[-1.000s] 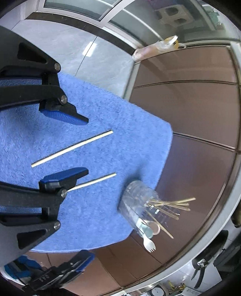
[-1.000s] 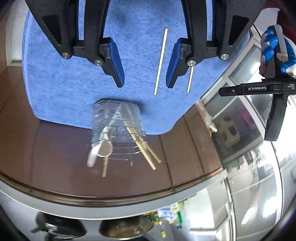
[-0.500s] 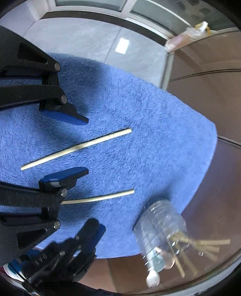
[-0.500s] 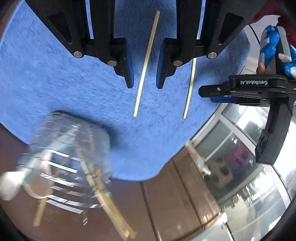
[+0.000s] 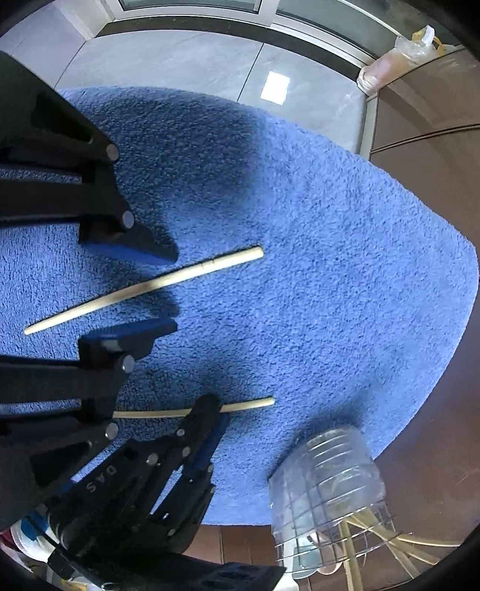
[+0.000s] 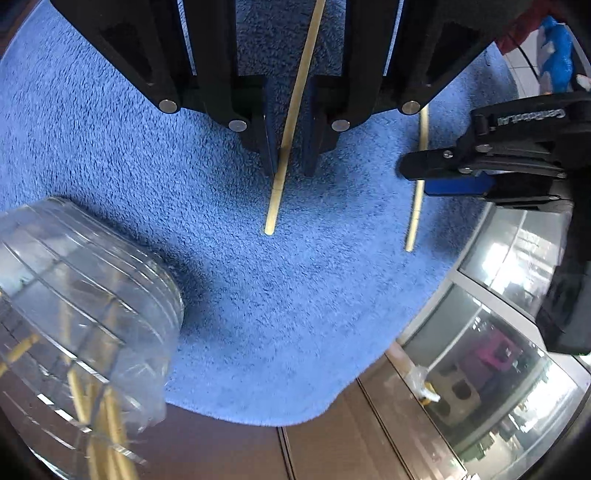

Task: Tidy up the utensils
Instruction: 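Grasp a chopstick with the left tool while the right tool grasps the last one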

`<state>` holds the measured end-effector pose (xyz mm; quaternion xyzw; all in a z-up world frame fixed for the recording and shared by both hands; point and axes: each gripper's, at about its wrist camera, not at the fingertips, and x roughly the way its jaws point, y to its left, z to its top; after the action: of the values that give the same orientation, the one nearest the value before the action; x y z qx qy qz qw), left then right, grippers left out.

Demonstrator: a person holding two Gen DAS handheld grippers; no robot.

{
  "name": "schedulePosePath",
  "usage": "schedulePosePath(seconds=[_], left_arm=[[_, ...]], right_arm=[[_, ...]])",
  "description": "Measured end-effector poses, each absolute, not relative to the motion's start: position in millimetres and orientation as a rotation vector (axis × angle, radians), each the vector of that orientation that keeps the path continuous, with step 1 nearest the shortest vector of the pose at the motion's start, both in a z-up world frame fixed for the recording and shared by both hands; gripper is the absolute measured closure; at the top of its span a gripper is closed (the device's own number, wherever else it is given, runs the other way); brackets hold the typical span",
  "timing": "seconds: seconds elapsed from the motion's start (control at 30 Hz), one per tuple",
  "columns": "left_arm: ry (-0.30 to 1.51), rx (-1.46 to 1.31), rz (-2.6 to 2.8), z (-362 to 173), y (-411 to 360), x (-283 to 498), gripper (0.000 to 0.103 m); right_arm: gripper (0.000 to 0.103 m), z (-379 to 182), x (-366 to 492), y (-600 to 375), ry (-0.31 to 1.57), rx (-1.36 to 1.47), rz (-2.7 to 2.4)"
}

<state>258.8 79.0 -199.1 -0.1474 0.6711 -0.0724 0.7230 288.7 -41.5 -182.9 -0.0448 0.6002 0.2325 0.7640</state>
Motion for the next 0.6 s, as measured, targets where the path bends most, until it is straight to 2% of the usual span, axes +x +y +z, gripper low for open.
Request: schedulePosePath(seconds=[0.17, 0.23, 0.3, 0.37, 0.6], left_arm=[[1.461, -0.306, -0.153, -199, 76, 257, 0.077], [1.459, -0.344, -0.133, -199, 78, 256, 0.081], [1.454, -0.361, -0.121, -201, 82, 256, 0.091], [1.447, -0.369, -0.119, -202, 87, 254, 0.095], [1.415, -0.371, -0.124, -201, 90, 249, 0.096]], right_arm=[[0.090, -183, 289, -34, 1.301, -0.145, 0.500], [0.093, -183, 289, -32, 1.298, -0.164, 0.493], [0.094, -183, 290, -29, 1.294, -0.168, 0.483], [0.095, -183, 291, -28, 1.290, -0.164, 0.476], [0.098, -179, 282, -35, 1.277, -0.129, 0.478]])
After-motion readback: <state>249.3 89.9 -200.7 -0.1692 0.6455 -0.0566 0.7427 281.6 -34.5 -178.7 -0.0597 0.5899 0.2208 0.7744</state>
